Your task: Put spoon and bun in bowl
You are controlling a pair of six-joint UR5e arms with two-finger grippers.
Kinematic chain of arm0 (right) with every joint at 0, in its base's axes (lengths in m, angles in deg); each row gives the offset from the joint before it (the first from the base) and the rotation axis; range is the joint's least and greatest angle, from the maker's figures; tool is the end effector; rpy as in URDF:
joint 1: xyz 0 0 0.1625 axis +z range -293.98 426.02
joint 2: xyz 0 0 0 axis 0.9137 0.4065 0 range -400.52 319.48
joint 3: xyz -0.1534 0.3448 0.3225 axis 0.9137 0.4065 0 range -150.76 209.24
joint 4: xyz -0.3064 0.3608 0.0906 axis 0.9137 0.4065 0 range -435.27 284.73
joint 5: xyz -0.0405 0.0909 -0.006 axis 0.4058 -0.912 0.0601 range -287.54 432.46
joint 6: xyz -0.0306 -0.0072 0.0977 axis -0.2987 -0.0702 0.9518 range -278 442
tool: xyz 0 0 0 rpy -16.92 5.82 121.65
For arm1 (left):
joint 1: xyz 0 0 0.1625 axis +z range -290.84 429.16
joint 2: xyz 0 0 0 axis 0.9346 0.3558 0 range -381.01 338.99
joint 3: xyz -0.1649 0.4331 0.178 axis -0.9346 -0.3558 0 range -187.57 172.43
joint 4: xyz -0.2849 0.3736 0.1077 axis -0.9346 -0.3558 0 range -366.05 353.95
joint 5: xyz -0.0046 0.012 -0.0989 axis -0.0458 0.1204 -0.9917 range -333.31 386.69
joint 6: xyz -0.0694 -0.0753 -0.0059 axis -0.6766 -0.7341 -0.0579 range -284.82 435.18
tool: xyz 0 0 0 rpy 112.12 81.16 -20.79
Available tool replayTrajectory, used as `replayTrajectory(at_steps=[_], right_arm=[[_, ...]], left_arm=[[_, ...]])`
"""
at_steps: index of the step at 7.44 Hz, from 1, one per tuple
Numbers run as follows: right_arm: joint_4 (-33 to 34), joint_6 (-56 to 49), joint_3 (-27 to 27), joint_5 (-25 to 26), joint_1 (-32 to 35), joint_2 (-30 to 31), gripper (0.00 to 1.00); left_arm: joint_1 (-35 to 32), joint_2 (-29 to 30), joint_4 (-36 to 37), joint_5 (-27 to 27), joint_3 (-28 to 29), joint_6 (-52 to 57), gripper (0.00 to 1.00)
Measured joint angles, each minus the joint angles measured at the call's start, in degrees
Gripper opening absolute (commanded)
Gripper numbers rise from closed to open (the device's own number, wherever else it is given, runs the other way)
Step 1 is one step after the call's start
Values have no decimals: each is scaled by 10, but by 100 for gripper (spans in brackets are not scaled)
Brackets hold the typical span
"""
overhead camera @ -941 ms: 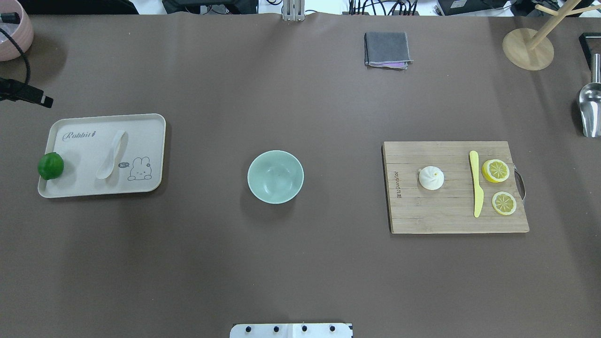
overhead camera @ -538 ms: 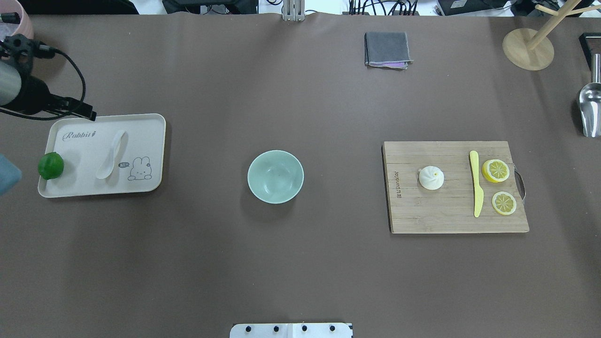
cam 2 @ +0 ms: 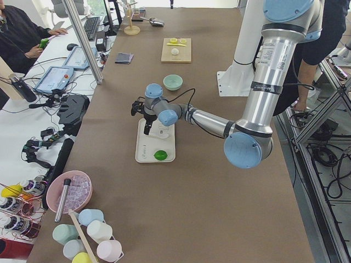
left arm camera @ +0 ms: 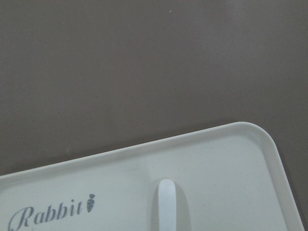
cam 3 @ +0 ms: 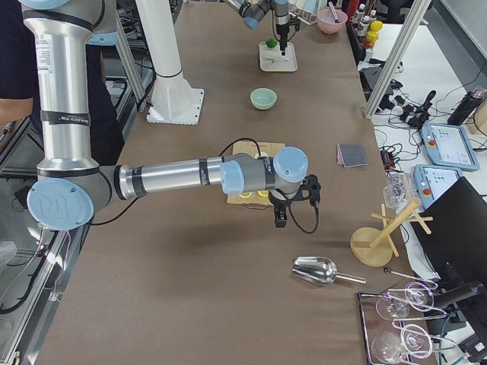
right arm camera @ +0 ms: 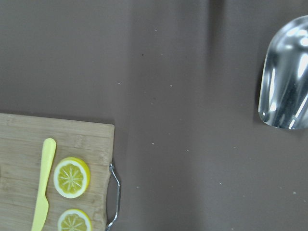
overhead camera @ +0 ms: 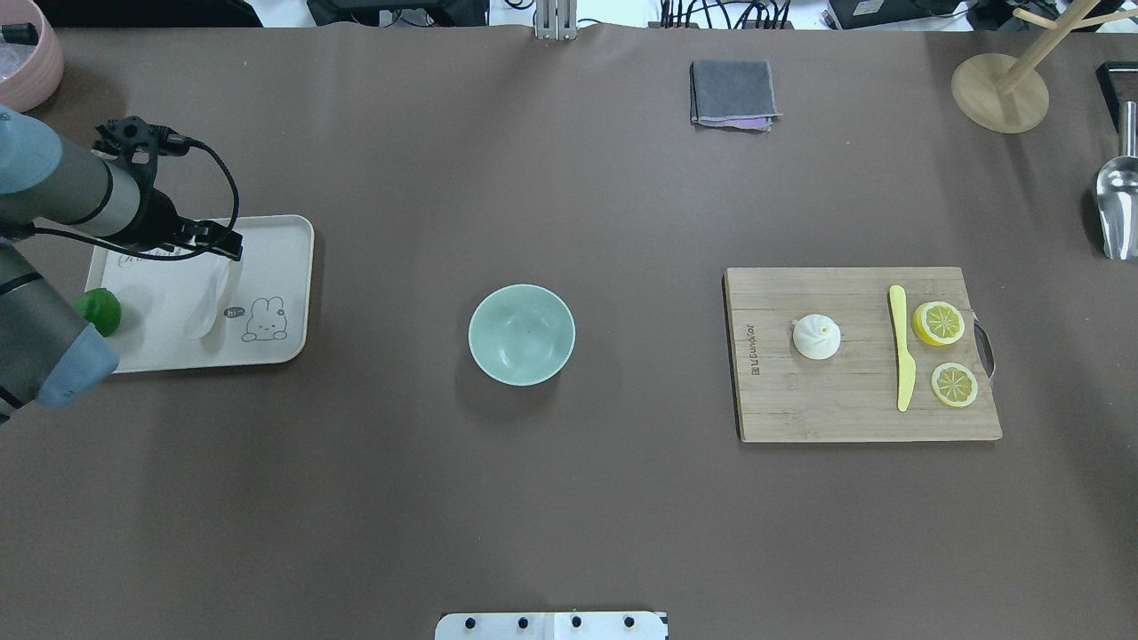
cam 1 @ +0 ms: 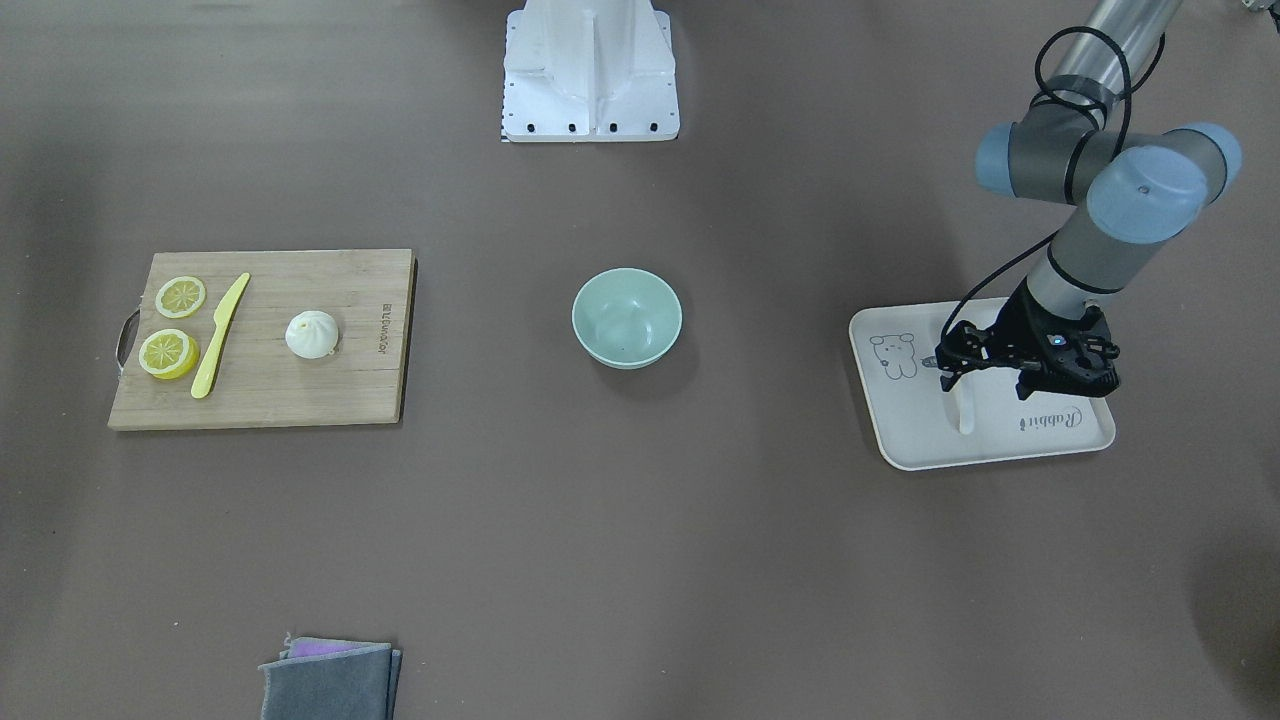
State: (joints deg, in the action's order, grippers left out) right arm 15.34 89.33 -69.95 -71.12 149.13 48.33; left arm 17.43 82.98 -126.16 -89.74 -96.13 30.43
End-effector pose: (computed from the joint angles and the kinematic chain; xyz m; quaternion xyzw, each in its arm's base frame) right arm -0.0185 -0.5761 0.6189 0.0196 -0.4550 -0.0347 0.8896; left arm 0.3695 -0.6100 0.5435 0.1242 0.3942 0.0318 0.9101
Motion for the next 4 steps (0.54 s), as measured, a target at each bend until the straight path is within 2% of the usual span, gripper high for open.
replayTrajectory(at_steps=[1,3,4], right_arm=[[0,25,1,2,-16,-17,100],[0,65,2,4,-48,-44,100],[0,76,3,5,-57,-53,100]], left_arm=[[5,6,-20,0,24,-1,92],[10,9,-43,1,49,-1,76],[11,7,-45,1,51,-1,72]])
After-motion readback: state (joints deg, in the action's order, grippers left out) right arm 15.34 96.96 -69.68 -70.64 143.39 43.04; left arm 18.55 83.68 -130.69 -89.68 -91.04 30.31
